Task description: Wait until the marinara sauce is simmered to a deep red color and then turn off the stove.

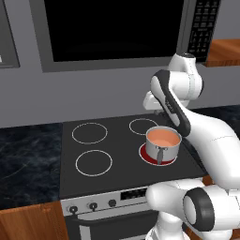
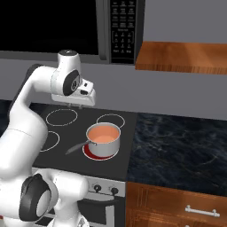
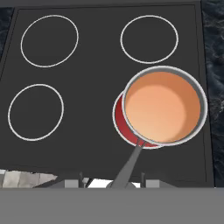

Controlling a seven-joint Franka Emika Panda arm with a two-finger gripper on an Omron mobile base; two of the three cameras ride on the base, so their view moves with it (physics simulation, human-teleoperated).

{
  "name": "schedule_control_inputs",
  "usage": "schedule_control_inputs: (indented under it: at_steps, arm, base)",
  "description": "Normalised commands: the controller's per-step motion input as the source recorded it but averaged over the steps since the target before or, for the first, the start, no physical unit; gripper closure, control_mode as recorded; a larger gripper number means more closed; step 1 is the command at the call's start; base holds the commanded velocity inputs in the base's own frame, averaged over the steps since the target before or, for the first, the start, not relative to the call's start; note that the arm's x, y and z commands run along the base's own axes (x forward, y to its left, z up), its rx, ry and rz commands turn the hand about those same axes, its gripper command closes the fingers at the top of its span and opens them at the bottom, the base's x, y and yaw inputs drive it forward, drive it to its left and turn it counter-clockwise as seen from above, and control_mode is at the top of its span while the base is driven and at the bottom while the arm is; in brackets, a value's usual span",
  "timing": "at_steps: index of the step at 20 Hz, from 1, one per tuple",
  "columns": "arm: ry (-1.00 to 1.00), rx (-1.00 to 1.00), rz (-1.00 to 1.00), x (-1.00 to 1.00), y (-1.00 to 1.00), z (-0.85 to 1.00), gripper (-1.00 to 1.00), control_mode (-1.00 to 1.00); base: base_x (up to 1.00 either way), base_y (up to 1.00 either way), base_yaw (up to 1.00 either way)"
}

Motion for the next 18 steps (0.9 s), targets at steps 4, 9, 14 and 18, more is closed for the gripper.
schedule_control_inputs:
  at_steps: [4,9,14,18]
  arm:
    - [0.00,0.00,0.00,-0.05,0.00,0.00,-1.00,-1.00]
    - [0.00,0.00,0.00,-0.11,-0.04,0.00,-1.00,-1.00]
    - [0.00,0.00,0.00,-0.04,-0.07,0.00,-1.00,-1.00]
    - [0.00,0.00,0.00,-0.27,-0.21,-0.08,-1.00,-1.00]
  base:
    - [0.00,0.00,0.00]
    - [0.00,0.00,0.00]
    - [0.00,0.00,0.00]
    - [0.00,0.00,0.00]
